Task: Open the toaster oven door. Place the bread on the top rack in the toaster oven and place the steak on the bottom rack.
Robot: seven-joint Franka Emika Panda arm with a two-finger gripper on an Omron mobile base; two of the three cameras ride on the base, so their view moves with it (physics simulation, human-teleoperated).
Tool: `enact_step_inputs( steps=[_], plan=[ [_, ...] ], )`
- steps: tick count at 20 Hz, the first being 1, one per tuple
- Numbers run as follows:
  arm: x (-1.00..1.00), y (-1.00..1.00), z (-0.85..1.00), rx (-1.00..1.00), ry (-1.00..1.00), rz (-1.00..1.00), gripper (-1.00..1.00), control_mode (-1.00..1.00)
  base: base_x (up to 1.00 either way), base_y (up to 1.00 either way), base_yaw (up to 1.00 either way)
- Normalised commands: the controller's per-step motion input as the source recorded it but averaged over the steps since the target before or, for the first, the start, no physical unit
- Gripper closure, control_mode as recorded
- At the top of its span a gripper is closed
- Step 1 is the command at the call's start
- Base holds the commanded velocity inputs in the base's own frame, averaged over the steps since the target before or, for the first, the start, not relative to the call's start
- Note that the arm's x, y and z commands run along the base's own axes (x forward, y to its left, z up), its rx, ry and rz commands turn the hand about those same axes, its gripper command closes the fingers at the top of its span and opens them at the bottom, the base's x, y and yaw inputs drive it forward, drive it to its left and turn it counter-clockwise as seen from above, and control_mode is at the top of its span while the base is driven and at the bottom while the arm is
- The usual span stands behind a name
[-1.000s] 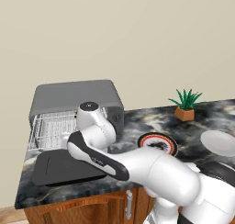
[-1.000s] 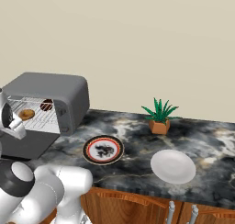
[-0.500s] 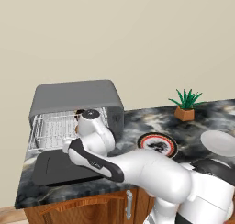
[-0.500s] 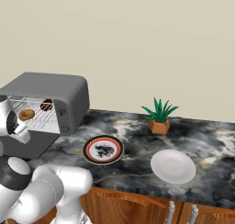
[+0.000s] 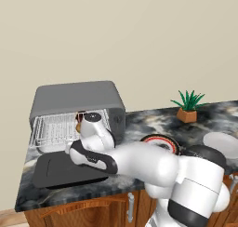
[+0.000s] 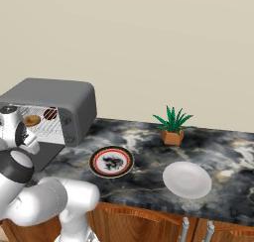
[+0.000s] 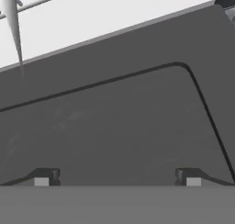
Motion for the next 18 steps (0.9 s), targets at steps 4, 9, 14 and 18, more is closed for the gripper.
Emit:
enact_step_inputs(
  steps=[4,9,14,18],
  plan=[
    [0.3,0.0,-0.18,0.0,0.0,0.0,-1.0,-1.0,0.0,0.0,0.0],
    [0.17,0.03,-0.25,0.0,0.0,0.0,-1.0,-1.0,0.0,0.0,0.0],
    [0.16,0.04,-0.14,0.0,-0.01,0.0,-1.0,-1.0,0.0,0.0,0.0],
    [0.19,0.02,0.05,0.0,-0.06,0.0,-1.0,-1.0,0.0,0.0,0.0]
  ],
)
